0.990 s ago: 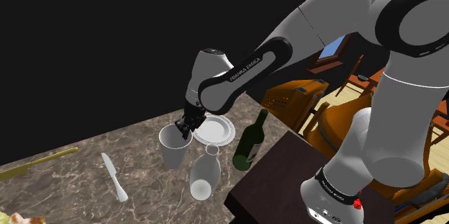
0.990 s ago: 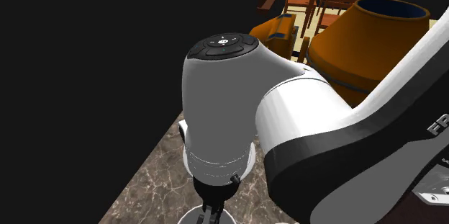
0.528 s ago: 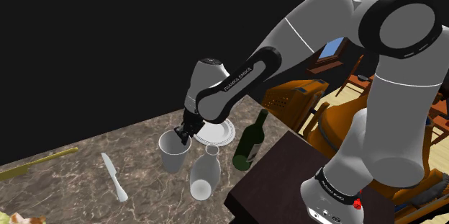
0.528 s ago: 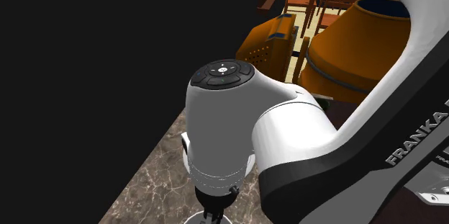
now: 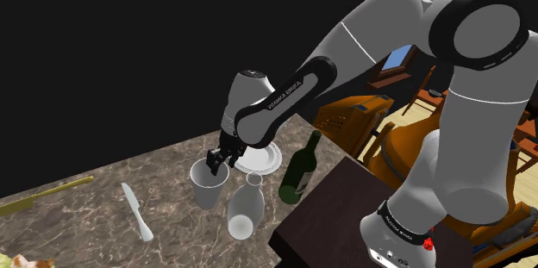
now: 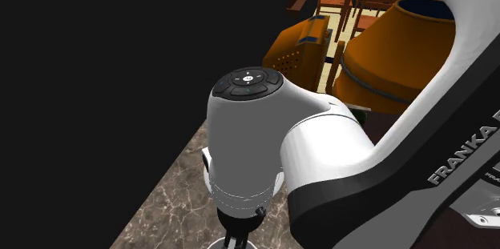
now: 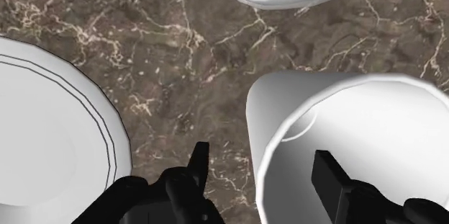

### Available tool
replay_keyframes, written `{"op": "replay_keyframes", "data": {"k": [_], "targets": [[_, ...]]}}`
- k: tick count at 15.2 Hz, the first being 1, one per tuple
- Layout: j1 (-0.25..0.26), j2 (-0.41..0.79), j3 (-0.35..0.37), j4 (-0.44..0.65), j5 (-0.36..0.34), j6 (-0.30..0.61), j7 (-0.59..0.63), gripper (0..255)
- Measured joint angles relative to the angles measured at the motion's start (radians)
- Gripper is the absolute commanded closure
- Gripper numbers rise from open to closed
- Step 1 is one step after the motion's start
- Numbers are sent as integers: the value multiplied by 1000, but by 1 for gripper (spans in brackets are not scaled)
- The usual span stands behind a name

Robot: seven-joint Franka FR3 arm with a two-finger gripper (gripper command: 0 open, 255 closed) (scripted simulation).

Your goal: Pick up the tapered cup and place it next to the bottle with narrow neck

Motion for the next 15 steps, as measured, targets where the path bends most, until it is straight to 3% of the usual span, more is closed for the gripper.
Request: {"op": "replay_keyframes", "data": {"k": [4, 9, 15], "targets": [[0, 0, 0, 0, 0, 0, 0, 0], [-6, -111, -5, -21, -7, -89, 9, 0], [-9, -121, -7, -16, -9, -106, 7, 0]]}}
